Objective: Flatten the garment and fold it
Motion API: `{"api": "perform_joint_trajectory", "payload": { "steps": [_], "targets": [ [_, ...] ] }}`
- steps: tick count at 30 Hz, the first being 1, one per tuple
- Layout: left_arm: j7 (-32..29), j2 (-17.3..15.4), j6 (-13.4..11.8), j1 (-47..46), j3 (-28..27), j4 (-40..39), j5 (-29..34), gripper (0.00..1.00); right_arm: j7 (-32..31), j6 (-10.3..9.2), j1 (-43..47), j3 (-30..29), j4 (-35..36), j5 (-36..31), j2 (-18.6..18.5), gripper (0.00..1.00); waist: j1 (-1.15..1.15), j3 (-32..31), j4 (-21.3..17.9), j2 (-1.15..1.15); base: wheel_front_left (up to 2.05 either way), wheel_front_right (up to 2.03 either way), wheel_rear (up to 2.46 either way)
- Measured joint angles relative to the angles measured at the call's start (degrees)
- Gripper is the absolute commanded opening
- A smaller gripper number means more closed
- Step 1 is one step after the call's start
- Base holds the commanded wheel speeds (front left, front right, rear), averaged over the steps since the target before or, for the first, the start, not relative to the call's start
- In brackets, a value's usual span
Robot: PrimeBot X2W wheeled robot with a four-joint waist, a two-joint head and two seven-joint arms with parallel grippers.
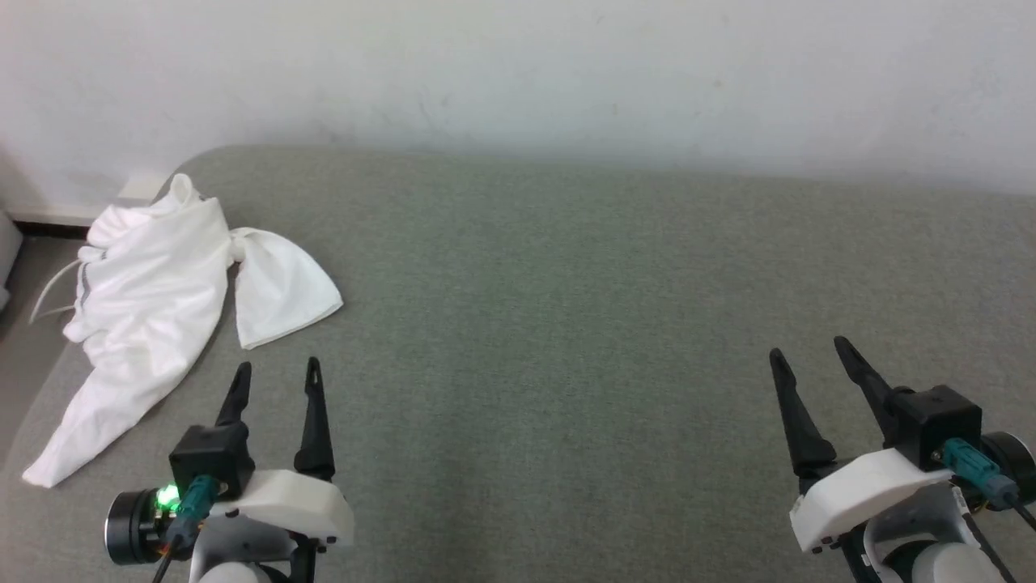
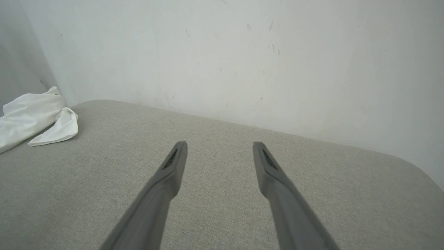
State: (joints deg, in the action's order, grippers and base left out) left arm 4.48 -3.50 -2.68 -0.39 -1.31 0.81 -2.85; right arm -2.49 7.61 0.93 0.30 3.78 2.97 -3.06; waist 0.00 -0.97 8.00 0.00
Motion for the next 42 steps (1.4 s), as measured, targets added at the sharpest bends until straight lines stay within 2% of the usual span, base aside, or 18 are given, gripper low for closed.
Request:
{"api": "perform_joint_trajectory", "payload": {
  "steps": [42],
  "targets": [
    [5.72,-0.41,-3.48,-4.04,-2.91,2.18,-1.72,1.00,-3.53,0.00,0.26,1.48,4.30,6.25,0.01,1.00,0.00,-0.23,18.69,0.00,0.00,0.00,0.00]
  ]
}}
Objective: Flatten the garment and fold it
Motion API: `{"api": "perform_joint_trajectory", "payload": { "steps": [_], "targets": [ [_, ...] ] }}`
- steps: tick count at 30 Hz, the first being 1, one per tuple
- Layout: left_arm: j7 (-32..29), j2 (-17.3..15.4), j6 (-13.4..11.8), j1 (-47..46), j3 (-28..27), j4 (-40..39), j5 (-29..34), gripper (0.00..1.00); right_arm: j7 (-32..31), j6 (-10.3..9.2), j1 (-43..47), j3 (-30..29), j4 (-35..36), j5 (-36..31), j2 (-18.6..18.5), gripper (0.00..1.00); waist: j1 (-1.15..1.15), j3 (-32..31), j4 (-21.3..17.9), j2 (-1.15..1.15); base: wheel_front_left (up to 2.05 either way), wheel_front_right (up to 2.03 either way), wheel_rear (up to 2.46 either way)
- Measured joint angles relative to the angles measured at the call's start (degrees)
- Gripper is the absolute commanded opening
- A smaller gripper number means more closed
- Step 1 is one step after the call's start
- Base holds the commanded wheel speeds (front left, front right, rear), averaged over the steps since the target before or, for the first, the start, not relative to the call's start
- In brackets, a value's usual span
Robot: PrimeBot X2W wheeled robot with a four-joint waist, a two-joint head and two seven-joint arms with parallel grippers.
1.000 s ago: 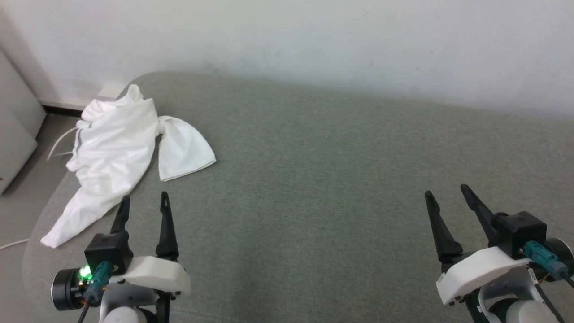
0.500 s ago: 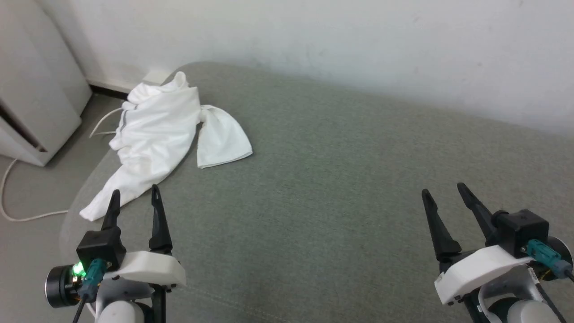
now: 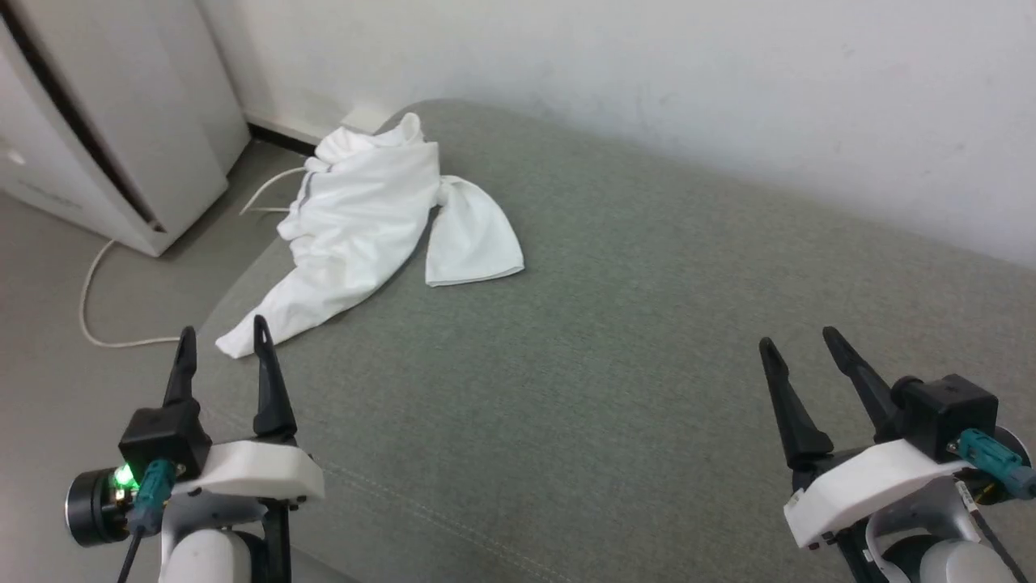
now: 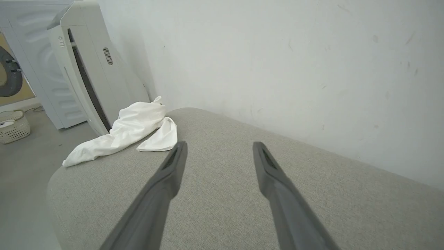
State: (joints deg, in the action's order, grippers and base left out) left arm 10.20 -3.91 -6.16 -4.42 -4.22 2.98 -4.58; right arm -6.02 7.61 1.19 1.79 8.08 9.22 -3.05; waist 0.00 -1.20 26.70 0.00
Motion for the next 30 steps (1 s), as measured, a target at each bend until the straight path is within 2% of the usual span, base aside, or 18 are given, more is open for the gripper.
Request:
{"api": "perform_joint_trajectory", "payload": {
  "steps": [10,15,26,30],
  "targets": [
    [1.25,0.00,-0.16,-2.53,-0.81,0.37,-0.98,1.00,-1.00,0.00,0.00,0.18,1.13,0.89,0.01,1.00,0.00,0.38,3.95,0.00,0.00,0.00,0.00],
    [1.94,-0.45,0.85,-5.25,-0.67,1.98,-1.00,1.00,-2.07,0.00,0.00,0.41,2.13,0.88,0.01,1.00,0.00,1.03,5.32,0.00,0.00,0.00,0.00],
    [3.21,-4.34,2.22,-15.60,-2.78,6.11,-2.92,1.00,-4.83,0.00,-0.17,1.45,4.86,0.34,-0.54,1.00,0.00,3.59,4.97,0.00,0.00,0.00,0.00],
    [3.65,-6.86,3.60,-20.97,-3.45,8.42,-3.77,1.00,-5.71,0.00,-0.91,2.03,6.12,-0.07,-1.51,1.00,0.00,4.90,3.90,0.00,0.00,0.00,0.00]
  ]
}}
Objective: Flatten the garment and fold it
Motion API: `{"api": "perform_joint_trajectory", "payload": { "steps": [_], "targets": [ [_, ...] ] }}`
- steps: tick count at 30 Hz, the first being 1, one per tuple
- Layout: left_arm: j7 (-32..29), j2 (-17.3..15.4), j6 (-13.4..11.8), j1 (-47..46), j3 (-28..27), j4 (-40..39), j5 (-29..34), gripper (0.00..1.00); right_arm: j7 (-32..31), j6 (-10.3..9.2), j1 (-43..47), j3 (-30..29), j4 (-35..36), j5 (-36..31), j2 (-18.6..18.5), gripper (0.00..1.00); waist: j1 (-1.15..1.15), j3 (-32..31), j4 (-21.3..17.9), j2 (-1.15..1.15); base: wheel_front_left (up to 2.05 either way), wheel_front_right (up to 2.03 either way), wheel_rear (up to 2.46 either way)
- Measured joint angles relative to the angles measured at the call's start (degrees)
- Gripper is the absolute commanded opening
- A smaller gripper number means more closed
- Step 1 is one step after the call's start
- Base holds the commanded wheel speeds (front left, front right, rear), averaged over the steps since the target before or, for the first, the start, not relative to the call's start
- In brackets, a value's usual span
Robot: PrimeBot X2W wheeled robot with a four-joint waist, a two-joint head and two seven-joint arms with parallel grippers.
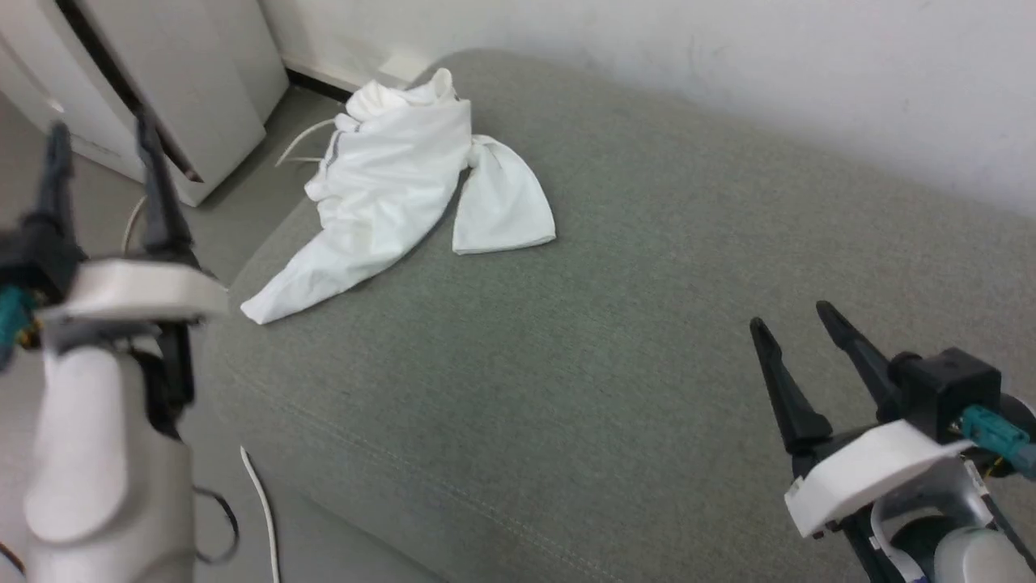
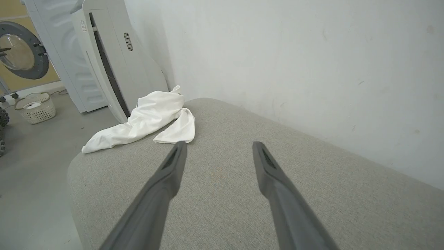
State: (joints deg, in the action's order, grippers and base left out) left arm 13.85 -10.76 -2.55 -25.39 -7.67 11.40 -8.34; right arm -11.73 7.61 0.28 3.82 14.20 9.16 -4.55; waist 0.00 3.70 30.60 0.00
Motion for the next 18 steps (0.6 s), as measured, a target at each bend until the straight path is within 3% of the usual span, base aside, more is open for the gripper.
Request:
{"api": "perform_joint_trajectory", "payload": {
  "steps": [7,18],
  "targets": [
    [-4.35,-4.27,2.88,-13.39,-0.67,6.24,-3.34,1.00,-1.87,0.00,-2.08,1.03,2.56,-0.92,-2.30,1.00,-0.01,3.86,-2.24,0.00,0.00,0.00,0.00],
    [-21.43,-11.82,5.53,-29.47,-0.60,24.35,-5.83,1.00,-2.27,0.00,-6.17,1.99,4.31,-3.18,-5.72,1.00,-0.02,11.52,-8.46,0.00,0.00,0.00,0.00]
  ]
}}
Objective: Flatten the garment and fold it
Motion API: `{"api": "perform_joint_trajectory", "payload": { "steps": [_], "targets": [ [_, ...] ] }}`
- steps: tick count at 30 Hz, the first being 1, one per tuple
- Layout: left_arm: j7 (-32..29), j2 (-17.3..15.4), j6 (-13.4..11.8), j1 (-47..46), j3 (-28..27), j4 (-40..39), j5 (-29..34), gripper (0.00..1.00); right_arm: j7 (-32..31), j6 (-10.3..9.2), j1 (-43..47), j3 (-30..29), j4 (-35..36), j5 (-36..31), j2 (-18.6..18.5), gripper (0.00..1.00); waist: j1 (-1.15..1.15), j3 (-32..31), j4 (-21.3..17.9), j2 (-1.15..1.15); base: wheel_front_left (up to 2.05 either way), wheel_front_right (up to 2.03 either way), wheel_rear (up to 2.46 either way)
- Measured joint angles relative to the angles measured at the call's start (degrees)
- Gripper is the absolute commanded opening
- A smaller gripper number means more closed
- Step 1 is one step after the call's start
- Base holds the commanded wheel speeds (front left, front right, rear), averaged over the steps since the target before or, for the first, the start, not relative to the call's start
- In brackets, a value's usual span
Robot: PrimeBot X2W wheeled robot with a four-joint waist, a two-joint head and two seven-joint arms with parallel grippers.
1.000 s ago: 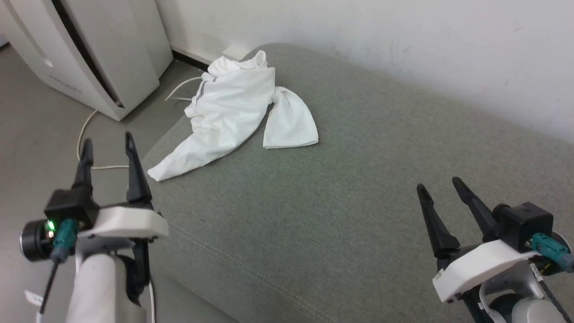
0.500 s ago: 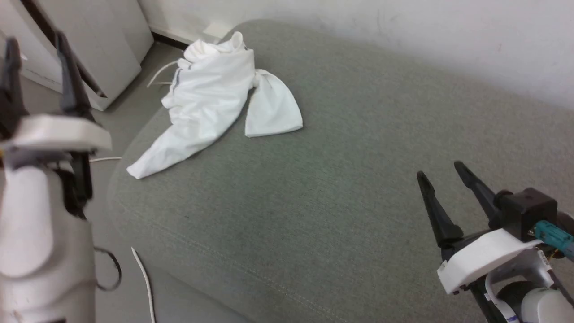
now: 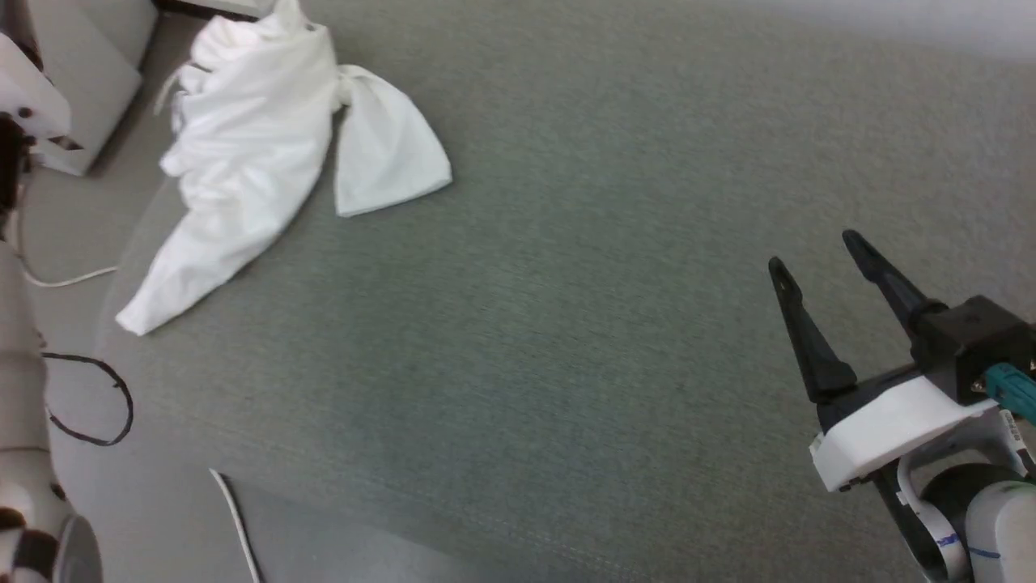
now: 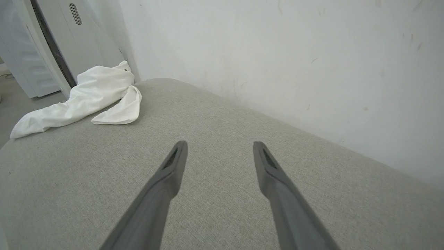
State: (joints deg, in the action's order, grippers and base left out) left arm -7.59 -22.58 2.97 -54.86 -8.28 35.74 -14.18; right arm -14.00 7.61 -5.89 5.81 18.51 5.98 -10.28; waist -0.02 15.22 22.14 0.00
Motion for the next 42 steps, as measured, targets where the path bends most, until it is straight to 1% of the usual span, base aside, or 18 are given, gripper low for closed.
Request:
{"api": "perform_joint_trajectory", "payload": {
  "steps": [5,8,9,14,24,28,29,30,31,37,39,42],
  "targets": [
    [-9.25,-2.09,1.47,-4.29,0.08,7.56,-2.16,1.00,0.48,0.00,-1.45,0.24,0.33,-0.75,-0.70,1.00,0.01,3.45,-3.27,0.00,0.00,0.00,0.00],
    [-14.11,-2.82,1.63,-5.53,-0.26,11.04,-3.86,1.00,0.59,0.00,-2.34,0.33,0.78,-1.43,-0.93,1.00,0.00,5.63,-5.08,0.00,0.00,0.00,0.00],
    [-15.55,-2.96,1.94,-5.70,-0.32,12.06,-4.19,1.00,0.66,0.00,-2.57,0.33,0.83,-1.47,-1.07,1.00,0.00,6.31,-5.66,0.00,0.00,0.00,0.00],
    [-20.89,-3.09,1.98,-5.78,-0.59,16.13,-5.71,1.00,1.13,0.00,-3.57,0.47,1.13,-2.20,-1.69,1.00,0.01,9.82,-8.25,0.00,0.00,0.00,0.00],
    [-26.21,-3.37,-1.48,-3.99,-0.90,21.89,-6.45,1.00,1.97,0.00,-4.65,0.81,1.49,-3.09,-2.09,1.00,0.01,15.42,-12.56,0.00,0.00,0.00,0.00],
    [-28.05,-5.03,-2.35,-4.05,-0.89,22.17,-6.50,1.00,2.12,0.00,-4.66,0.81,1.54,-3.19,-2.25,1.00,0.03,16.68,-13.89,0.00,0.00,0.00,0.00],
    [-28.89,-5.36,-2.38,-4.19,-0.90,22.19,-6.55,0.94,2.16,0.00,-4.66,0.81,1.54,-3.19,-2.32,1.00,0.03,16.88,-14.16,0.00,0.00,0.00,0.00],
    [-29.24,-5.71,-2.63,-4.31,-0.90,22.14,-6.61,0.06,2.18,0.00,-4.66,0.81,1.57,-3.19,-2.38,1.00,0.03,17.06,-14.38,0.00,0.00,0.00,0.00],
    [-29.21,-5.86,-3.11,-4.33,-0.90,22.06,-6.61,0.00,2.18,0.00,-4.66,0.77,1.66,-3.19,-2.47,1.00,0.03,17.23,-14.51,0.00,0.00,0.00,0.00],
    [-28.17,-5.64,-4.88,-4.09,-0.53,21.36,-6.44,0.00,2.10,0.00,-4.66,0.80,1.66,-3.19,-2.78,1.00,0.02,17.01,-14.40,0.00,0.00,0.00,0.00],
    [-26.29,-5.38,-5.33,-3.50,0.02,20.83,-6.12,0.00,2.10,0.00,-4.66,1.05,1.40,-3.13,-2.75,1.00,0.02,16.41,-14.27,0.00,0.00,0.00,0.00],
    [-21.84,-5.46,-6.13,-2.09,1.09,19.98,-4.57,0.00,2.18,0.00,-4.69,1.36,0.56,-2.82,-2.59,1.00,0.01,15.13,-14.08,0.00,0.00,0.00,0.00]
  ]
}}
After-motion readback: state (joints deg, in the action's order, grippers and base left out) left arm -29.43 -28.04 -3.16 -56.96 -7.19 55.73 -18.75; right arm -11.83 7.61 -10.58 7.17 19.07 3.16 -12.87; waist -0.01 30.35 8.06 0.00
